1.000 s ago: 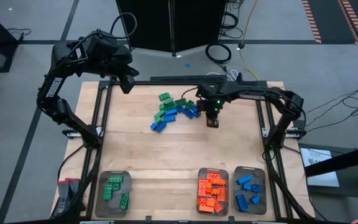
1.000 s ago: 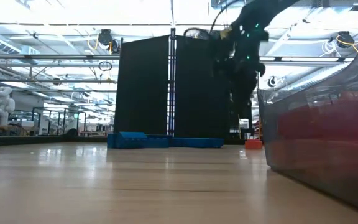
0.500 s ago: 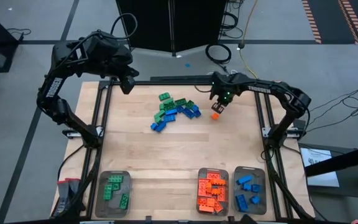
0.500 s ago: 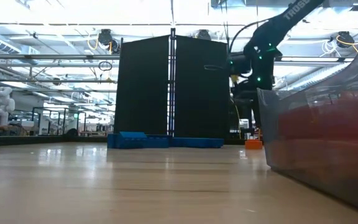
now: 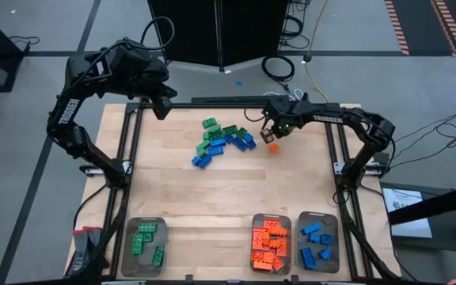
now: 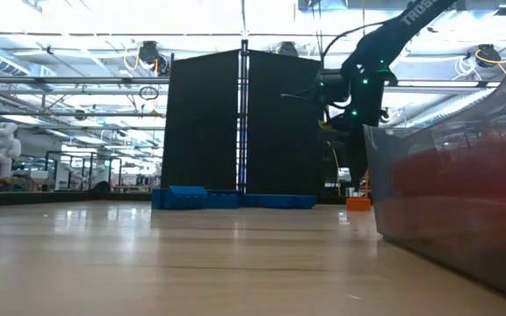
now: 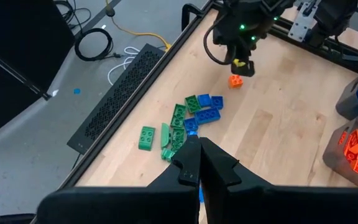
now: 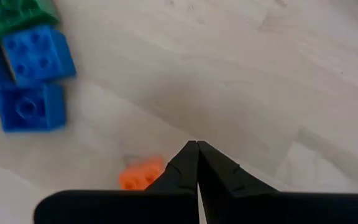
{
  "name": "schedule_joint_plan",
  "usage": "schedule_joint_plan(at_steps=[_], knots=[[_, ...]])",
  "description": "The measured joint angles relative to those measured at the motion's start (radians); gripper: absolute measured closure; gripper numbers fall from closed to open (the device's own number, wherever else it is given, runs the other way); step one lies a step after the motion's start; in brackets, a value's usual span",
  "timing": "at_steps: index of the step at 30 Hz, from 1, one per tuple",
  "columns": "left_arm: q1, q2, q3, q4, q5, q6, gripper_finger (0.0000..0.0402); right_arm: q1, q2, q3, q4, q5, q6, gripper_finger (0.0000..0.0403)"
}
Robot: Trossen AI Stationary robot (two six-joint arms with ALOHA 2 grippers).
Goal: Sort blocks
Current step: Put the orange game piece into the center black bin
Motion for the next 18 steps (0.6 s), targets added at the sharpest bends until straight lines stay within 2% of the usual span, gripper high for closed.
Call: schedule_joint_plan(at_steps=[8, 10, 18], knots=[[-0.002, 0.0, 0.0, 0.0, 0.001, -0.005, 0.0402, 0.039, 0.043, -0.017, -0.029, 0.039, 0.126, 0.0403], [-0.004, 0.0, 0.0, 0.0, 0.001, 0.002, 0.0402, 0.058, 0.044, -0.048, 0.014, 0.036, 0.154, 0.0403], [-0.006, 0.0, 0.0, 0.0, 0.003, 0.03, 0.0402, 0.069, 0.044, -0.148, 0.145, -0.049, 0.197, 0.0403]])
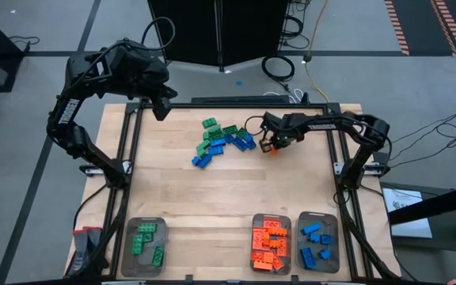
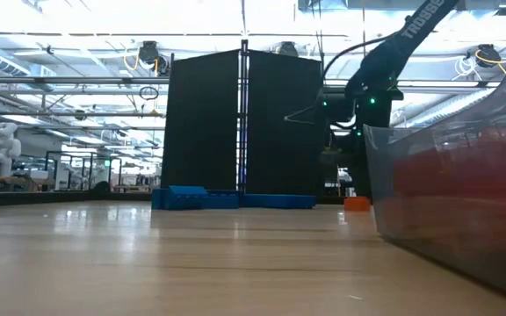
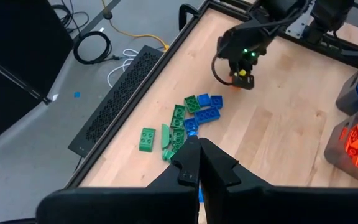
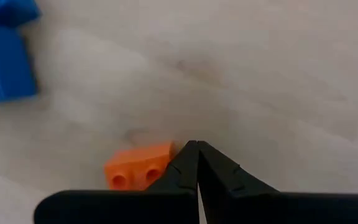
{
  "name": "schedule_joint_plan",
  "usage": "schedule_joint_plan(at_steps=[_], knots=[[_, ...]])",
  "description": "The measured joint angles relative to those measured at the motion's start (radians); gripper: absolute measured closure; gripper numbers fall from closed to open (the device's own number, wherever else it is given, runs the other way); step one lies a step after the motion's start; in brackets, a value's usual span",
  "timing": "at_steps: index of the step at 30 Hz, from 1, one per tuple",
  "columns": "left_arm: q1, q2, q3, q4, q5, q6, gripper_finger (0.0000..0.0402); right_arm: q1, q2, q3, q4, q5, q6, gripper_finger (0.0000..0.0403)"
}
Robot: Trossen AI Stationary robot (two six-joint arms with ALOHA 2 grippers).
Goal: Sort blocks
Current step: Put the orange game piece into the center black bin
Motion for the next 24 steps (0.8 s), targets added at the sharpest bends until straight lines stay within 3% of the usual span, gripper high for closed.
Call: schedule_joint_plan(at_steps=[4, 8, 14, 19, 24], knots=[[0.0, 0.0, 0.0, 0.0, 0.001, 0.0, 0.0402, 0.065, 0.0, -0.006, 0.053, -0.053, 0.01, 0.0403], [0.0, 0.0, 0.0, 0.0, 0.001, 0.001, 0.0402, 0.164, 0.0, 0.006, 0.216, -0.144, -0.023, 0.0403], [0.0, 0.004, 0.0, 0.0, 0.001, -0.001, 0.0402, 0.308, -0.001, 0.075, 0.466, -0.319, -0.184, 0.0403], [0.0, 0.009, -0.014, 0.001, 0.041, -0.001, 0.0402, 0.32, -0.04, 0.201, 0.401, -0.282, -0.316, 0.0403], [-0.027, 0.011, -0.148, 0.015, 0.072, -0.003, 0.0402, 0.319, -0.208, 0.391, 0.016, -0.057, -0.455, 0.0403]])
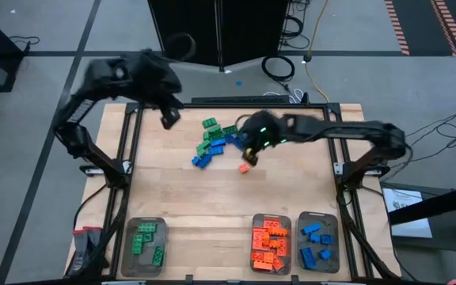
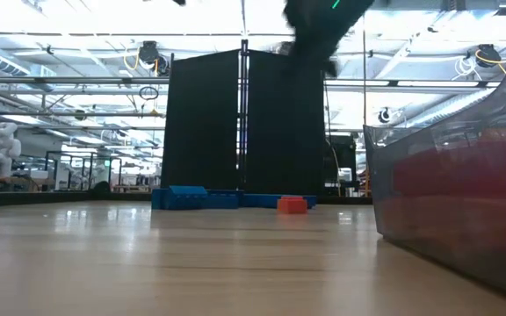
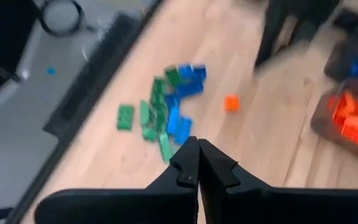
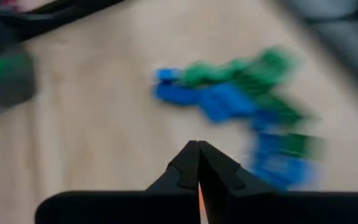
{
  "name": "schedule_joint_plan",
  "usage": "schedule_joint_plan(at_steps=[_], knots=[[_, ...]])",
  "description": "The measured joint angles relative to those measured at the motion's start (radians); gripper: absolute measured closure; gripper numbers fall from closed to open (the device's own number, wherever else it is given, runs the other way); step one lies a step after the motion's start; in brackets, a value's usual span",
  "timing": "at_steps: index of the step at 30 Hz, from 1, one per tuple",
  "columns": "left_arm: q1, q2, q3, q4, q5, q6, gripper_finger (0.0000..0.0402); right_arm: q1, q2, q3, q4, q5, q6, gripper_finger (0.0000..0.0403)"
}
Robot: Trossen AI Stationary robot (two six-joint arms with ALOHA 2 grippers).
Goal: Sort blocks
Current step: Put the orange game piece into the center black bin
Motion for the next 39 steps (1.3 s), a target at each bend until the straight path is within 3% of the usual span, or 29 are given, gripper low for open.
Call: schedule_joint_plan(at_steps=[6, 10, 13, 20, 26, 28, 31, 35, 39], knots=[[-0.064, 0.001, -0.346, 0.363, 0.081, -0.026, 0.0402, 0.045, -0.286, 0.193, -0.365, 0.291, -0.034, 0.0403], [-0.105, 0.018, -0.586, 0.745, 0.205, -0.035, 0.0392, 0.08, -0.478, 0.215, -0.426, 0.33, 0.029, 0.0403], [-0.128, 0.063, -0.705, 0.948, 0.271, -0.066, 0.0361, 0.088, -0.576, 0.215, -0.47, 0.33, 0.088, 0.0403], [-0.144, 0.239, -0.756, 1.025, 0.277, -0.116, 0.0236, 0.088, -0.626, 0.176, -0.617, 0.335, 0.156, 0.0397], [-0.19, 0.381, -0.756, 1.06, 0.262, -0.14, 0.0127, 0.088, -0.61, 0.12, -0.683, 0.329, 0.109, 0.0359], [-0.205, 0.407, -0.755, 1.085, 0.232, -0.14, 0.0101, 0.088, -0.613, 0.119, -0.683, 0.33, 0.086, 0.0342], [-0.228, 0.427, -0.755, 1.099, 0.104, -0.139, 0.008, 0.088, -0.627, 0.119, -0.682, 0.333, 0.067, 0.0315], [-0.26, 0.435, -0.755, 1.151, -0.121, -0.123, 0.0075, 0.088, -0.648, 0.119, -0.682, 0.335, 0.063, 0.0287], [-0.281, 0.454, -0.752, 1.243, -0.198, -0.09, 0.0075, 0.088, -0.673, 0.119, -0.691, 0.329, 0.062, 0.0275]])
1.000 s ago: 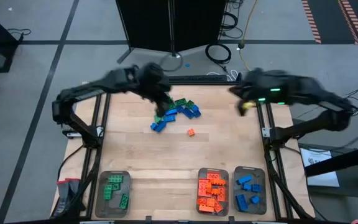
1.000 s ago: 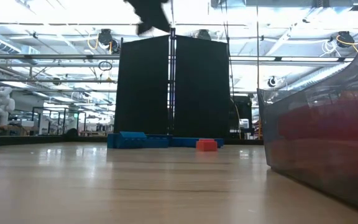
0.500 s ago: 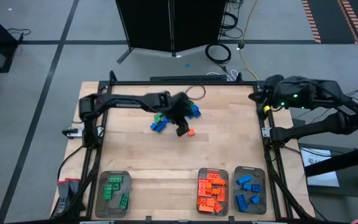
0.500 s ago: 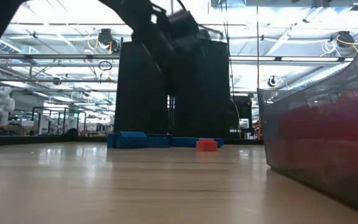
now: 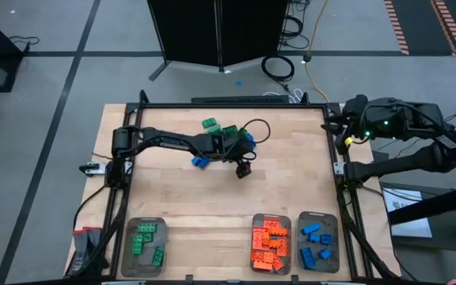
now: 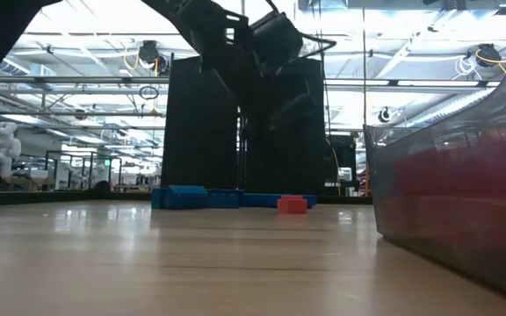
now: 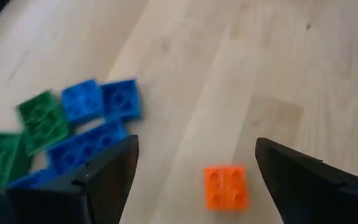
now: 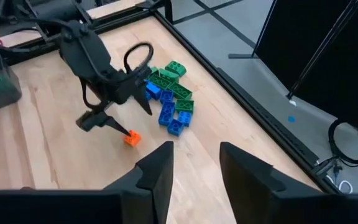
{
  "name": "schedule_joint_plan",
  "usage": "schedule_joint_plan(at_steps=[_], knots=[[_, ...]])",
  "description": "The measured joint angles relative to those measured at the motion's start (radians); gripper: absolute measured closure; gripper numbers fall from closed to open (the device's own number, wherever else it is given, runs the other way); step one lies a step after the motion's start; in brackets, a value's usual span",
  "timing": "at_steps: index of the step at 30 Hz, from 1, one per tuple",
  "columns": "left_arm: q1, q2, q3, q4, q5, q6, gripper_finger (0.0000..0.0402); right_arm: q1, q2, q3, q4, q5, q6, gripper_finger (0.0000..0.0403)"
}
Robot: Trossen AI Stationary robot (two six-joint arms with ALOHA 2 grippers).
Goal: Sort blocks
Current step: Put the orange game piece into the center black bin
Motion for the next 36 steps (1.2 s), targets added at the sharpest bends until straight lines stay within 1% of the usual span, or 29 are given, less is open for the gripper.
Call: schedule_joint_plan(at_steps=[6, 12, 15, 18, 20, 22, 24, 26, 27, 32, 36], knots=[[-0.024, 0.066, -0.001, 0.006, 0.014, -0.072, 0.0075, 0.0, -0.032, 0.0, -0.056, -0.003, 0.004, 0.0273], [-0.045, 0.138, -0.002, 0.021, -0.047, -0.1, 0.0075, 0.0, -0.056, 0.0, -0.077, -0.003, 0.006, 0.0273], [-0.046, 0.169, 0.004, 0.028, -0.052, -0.102, 0.0075, 0.0, -0.066, 0.001, -0.083, -0.003, 0.007, 0.0273], [-0.046, 0.196, 0.005, 0.027, -0.052, -0.135, 0.008, 0.0, -0.069, 0.001, -0.086, -0.003, 0.012, 0.0273], [-0.046, 0.201, 0.005, 0.029, -0.051, -0.154, 0.01, 0.0, -0.072, 0.001, -0.09, -0.003, 0.025, 0.0273], [-0.05, 0.203, 0.005, 0.029, -0.047, -0.154, 0.0139, 0.0, -0.076, 0.001, -0.098, -0.003, 0.031, 0.0273], [-0.058, 0.205, 0.005, 0.026, -0.048, -0.153, 0.0197, 0.0, -0.078, 0.001, -0.104, -0.003, 0.031, 0.0273], [-0.063, 0.205, 0.005, 0.016, -0.052, -0.153, 0.0264, 0.0, -0.078, 0.001, -0.104, -0.003, 0.031, 0.0273], [-0.063, 0.204, 0.005, 0.011, -0.05, -0.154, 0.0278, 0.0, -0.078, 0.001, -0.104, -0.003, 0.03, 0.0273], [-0.065, 0.2, 0.007, 0.0, -0.048, -0.153, 0.0278, 0.0, -0.079, 0.001, -0.104, -0.003, 0.025, 0.0273], [-0.062, 0.177, 0.051, -0.051, -0.041, -0.15, 0.0278, 0.0, -0.079, 0.001, -0.103, -0.003, 0.024, 0.0273]])
